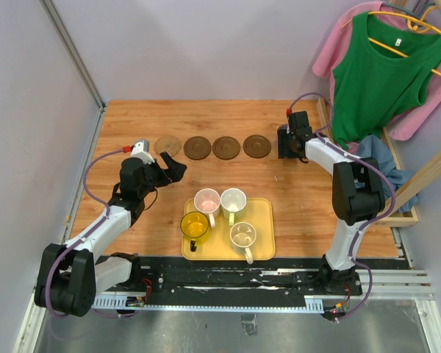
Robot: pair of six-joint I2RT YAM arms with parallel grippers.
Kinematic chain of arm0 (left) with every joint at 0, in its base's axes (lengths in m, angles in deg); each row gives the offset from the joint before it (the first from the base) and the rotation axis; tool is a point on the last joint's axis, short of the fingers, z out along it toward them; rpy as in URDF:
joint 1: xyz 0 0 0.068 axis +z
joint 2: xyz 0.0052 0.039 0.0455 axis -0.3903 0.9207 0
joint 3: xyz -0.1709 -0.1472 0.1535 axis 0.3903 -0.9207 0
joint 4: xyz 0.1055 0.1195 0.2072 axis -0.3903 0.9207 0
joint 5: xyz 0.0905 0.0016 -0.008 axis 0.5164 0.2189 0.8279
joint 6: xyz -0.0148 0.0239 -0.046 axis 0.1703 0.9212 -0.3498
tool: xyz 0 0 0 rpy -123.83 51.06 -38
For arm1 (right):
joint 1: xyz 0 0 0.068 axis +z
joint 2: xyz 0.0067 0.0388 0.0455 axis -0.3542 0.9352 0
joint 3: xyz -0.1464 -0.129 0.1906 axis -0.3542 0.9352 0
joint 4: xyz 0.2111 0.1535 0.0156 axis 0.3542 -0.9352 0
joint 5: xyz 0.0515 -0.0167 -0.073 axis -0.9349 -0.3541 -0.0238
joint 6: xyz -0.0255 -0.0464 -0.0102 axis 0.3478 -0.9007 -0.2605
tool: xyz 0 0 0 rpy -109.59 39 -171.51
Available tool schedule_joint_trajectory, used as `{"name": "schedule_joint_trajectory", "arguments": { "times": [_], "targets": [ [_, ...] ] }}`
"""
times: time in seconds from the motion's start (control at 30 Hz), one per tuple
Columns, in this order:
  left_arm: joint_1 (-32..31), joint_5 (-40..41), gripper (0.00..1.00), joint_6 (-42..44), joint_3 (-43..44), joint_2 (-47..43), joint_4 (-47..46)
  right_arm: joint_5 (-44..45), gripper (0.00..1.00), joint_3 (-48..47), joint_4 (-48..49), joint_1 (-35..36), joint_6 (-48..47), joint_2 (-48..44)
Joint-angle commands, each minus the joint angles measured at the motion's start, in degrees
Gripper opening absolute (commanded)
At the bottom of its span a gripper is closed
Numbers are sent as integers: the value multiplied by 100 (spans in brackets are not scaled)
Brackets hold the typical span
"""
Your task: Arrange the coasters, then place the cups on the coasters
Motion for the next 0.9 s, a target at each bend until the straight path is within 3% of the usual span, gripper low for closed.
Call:
{"name": "schedule_joint_trajectory", "arguments": {
  "times": [0.0,0.2,0.37,0.43,0.67,0.87],
  "targets": [
    [11,-54,100,34,117,-33,-178,-67,59,177,-67,-65,230,-338],
    [11,-54,100,24,96,-105,-137,-129,61,659,-74,-40,465,-896],
    [11,-45,100,29,77,-212,-81,-78,86,1169,-124,113,591,-1654],
    [11,-37,100,42,77,-264,-52,-19,100,1376,-160,260,612,-2001],
    [11,-41,100,42,34,-458,39,-5,98,2144,-484,966,847,-3320],
    [-2,-28,100,106,-20,-579,149,14,98,2998,-822,2059,1208,-4579]
  ]
}}
